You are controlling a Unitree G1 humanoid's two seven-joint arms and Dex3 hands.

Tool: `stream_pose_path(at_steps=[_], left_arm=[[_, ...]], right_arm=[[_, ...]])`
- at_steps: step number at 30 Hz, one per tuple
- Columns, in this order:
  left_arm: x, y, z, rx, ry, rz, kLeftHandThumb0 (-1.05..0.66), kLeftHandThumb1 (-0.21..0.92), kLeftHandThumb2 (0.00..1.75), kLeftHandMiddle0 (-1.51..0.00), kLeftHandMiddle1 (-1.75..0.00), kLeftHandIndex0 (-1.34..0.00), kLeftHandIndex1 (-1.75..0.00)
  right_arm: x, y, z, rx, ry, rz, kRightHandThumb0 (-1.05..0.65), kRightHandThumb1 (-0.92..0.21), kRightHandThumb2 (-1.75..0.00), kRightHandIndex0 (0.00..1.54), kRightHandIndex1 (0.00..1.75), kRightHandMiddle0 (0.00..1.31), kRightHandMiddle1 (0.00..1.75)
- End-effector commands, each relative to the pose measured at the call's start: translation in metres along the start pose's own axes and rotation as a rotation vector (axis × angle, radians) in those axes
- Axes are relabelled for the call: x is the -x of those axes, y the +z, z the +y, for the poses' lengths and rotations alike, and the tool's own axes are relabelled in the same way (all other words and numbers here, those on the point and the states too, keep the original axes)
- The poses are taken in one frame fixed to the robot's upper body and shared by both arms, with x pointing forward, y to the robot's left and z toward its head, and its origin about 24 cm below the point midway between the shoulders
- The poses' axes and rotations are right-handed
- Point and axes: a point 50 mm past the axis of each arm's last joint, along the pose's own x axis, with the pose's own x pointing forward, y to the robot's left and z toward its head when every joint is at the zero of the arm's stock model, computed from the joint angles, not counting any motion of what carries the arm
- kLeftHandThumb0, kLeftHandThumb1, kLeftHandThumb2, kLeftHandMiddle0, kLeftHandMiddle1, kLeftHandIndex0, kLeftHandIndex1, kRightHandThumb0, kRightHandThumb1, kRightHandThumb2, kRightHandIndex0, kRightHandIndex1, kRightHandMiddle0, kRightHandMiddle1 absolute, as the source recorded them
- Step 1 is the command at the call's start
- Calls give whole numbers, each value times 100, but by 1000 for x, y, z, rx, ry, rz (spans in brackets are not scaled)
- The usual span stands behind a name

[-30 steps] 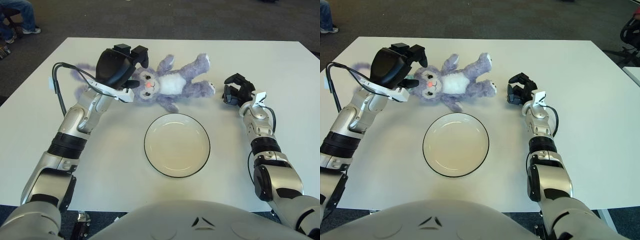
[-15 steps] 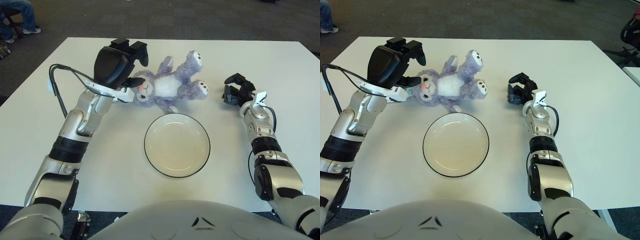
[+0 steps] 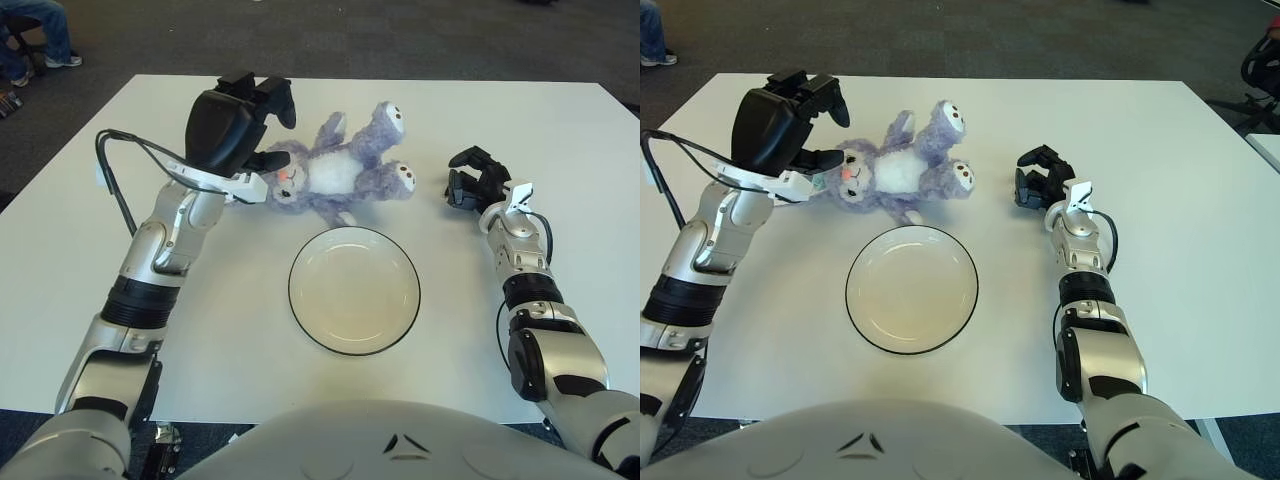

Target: Put the doll into the plate.

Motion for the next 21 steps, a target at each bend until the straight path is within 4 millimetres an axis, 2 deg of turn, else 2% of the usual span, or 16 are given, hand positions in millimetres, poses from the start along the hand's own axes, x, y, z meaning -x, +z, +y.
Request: stream_pose_path(at_steps=[1,6,11,13,14,15,16,17,21], left_arm=[[3,-2,1,3,-21,21,-1,21,144,-58,-175,-56,-175],[4,-2,-1,-6,-49,37,-1,26,139,-54,-175,-52,-175],[6,-5,-2,-61,-115,62,-1,47,115,-40,-175,-38,-174],[6,-6,-2,-97,-142,73,22,39,123,-50,-175,-21,-159],[7,-6,-2,-110,-152,76,-11,48,106,-55,-175,-14,-148],[7,-6,-3,-138,-175,85,-24,53,97,-56,-175,-11,-144],[7,-7,-3,-158,-192,91,-46,63,78,-53,-175,-7,-130],[8,-7,-3,-175,-209,97,-59,70,64,-51,-175,-4,-120],[8,-7,-3,-214,-256,113,-81,84,40,-41,-175,-1,-102]], right_arm=[[14,-36,0,9,2,167,-1,-32,-129,63,175,43,162],[14,-36,0,13,5,168,-1,-32,-130,63,175,42,164],[14,-36,0,19,7,165,-1,-31,-131,63,175,40,167],[14,-36,0,21,7,164,-1,-31,-131,63,175,40,167],[14,-36,0,22,7,164,-1,-31,-131,63,175,40,167],[14,-36,0,22,6,165,-1,-31,-131,63,175,40,167],[14,-36,0,22,5,165,-1,-31,-131,63,175,40,167],[14,-36,0,22,4,165,-1,-31,-131,63,175,40,167],[14,-36,0,20,4,164,-1,-31,-131,64,175,41,167]])
